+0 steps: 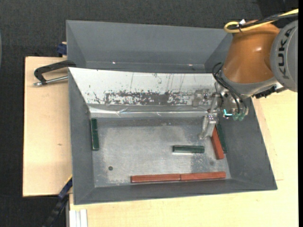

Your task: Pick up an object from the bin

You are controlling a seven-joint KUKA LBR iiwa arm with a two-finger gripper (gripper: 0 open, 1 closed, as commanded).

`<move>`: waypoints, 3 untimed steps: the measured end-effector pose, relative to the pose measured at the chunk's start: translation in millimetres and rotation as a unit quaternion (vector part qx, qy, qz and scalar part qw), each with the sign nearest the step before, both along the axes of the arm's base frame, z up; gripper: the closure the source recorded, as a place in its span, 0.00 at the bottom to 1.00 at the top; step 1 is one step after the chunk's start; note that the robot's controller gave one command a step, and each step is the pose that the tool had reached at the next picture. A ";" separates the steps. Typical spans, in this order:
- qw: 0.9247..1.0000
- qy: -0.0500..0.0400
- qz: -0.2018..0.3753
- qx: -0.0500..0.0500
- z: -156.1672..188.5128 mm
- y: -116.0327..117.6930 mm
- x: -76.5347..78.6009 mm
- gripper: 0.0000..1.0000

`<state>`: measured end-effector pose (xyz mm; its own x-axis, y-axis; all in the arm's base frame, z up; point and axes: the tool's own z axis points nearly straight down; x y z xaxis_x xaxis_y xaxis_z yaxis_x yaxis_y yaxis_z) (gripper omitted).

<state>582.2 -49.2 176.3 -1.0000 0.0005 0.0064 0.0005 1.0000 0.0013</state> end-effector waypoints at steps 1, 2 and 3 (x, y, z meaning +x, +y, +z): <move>1.000 -0.004 0.000 0.000 4.3 0.1 1.8 0.00; 1.000 -0.008 0.023 0.000 -43.3 -18.3 -15.1 0.00; 0.998 -0.004 0.064 0.000 -105.5 2.6 -22.3 1.00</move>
Offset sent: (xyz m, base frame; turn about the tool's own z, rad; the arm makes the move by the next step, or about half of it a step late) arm -0.0384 -0.0407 -0.1008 -0.0899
